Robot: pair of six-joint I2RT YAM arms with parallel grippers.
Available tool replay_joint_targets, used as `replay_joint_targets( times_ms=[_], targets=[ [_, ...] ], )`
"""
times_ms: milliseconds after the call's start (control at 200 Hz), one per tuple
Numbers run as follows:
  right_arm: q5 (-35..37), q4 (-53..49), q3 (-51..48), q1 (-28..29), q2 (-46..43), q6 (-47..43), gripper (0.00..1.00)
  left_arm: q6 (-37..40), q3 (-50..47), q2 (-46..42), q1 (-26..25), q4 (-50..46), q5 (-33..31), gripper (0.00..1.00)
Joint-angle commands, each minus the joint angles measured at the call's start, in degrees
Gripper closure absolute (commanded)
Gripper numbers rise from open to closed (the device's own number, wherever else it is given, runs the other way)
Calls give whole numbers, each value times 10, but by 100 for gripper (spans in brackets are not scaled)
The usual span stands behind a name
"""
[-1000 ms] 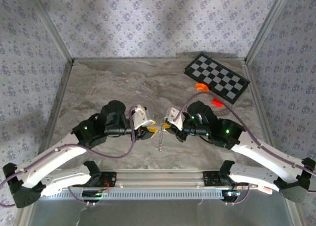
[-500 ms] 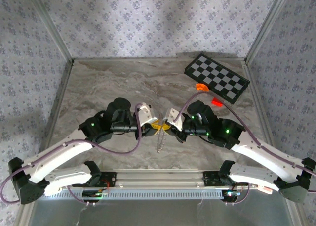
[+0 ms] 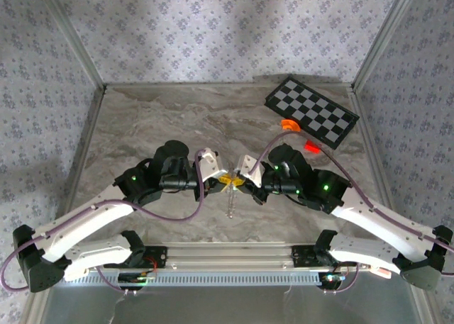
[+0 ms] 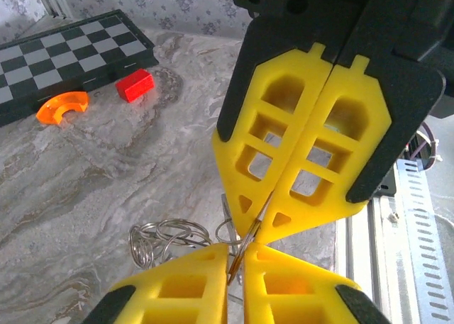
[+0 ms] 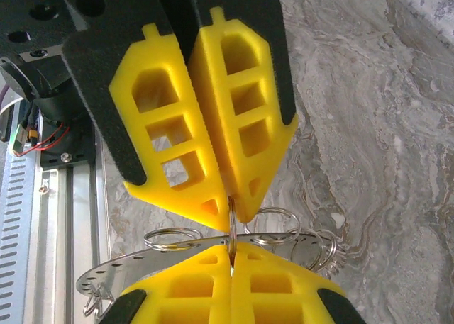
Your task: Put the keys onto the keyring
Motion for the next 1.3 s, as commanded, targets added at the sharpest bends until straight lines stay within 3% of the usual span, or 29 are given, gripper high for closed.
replay_joint_targets(
  times_ms=[0,95,360,530,650,1294],
  targets=[
    [-17,16,14,0,1,5,100,3,11,1,2,36,15,92],
    [-18,16,14,-1,0,5,100,2,7,0,2,44,19,100],
    [-13,31,3,0,-10,14,100,2,-8,-20,2,78,40,100],
    [-16,47,-13,2,-24,20,78,2,-21,-38,2,105,68,100],
    [-18,55,-27,2,-45,26,72,4,-30,-52,2,119,97,100],
    [-43,90,-69,11,-103,29,81,-9,-46,-82,2,160,142,100]
  ],
)
